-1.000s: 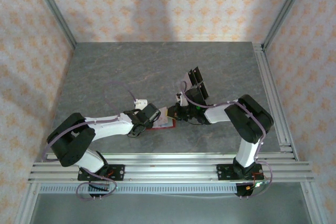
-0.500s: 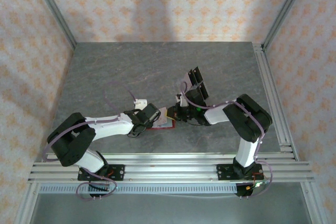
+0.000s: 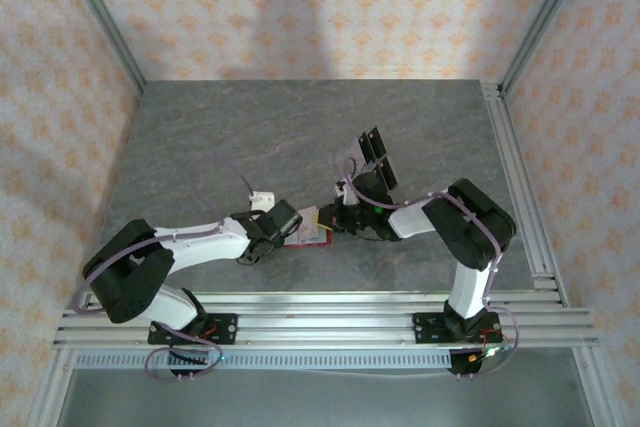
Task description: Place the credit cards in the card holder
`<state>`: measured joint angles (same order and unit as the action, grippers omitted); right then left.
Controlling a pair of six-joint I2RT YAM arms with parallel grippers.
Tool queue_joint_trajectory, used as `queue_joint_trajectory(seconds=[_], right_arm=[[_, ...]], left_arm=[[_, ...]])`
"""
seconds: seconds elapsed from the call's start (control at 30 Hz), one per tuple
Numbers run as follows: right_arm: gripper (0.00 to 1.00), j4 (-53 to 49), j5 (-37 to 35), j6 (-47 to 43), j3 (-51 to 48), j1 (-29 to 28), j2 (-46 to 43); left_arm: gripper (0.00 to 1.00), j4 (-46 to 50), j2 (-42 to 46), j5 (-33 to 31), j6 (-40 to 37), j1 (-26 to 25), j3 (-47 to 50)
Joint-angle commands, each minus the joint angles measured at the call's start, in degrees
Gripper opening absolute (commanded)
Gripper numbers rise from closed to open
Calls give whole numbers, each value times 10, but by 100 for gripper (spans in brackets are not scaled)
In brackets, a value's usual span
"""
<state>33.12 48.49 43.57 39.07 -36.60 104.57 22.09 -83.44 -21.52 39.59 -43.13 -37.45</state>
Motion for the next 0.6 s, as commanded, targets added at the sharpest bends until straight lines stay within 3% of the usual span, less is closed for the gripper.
queue_joint_trajectory(seconds=[0.0,0.57], right_arm=[[0,23,6,3,-7,-4,7],[0,68,11,36,-8,-11,23]], left_arm=[[72,15,1,-25,9,-2,10],[72,-5,-8,-16,15,-2,27]])
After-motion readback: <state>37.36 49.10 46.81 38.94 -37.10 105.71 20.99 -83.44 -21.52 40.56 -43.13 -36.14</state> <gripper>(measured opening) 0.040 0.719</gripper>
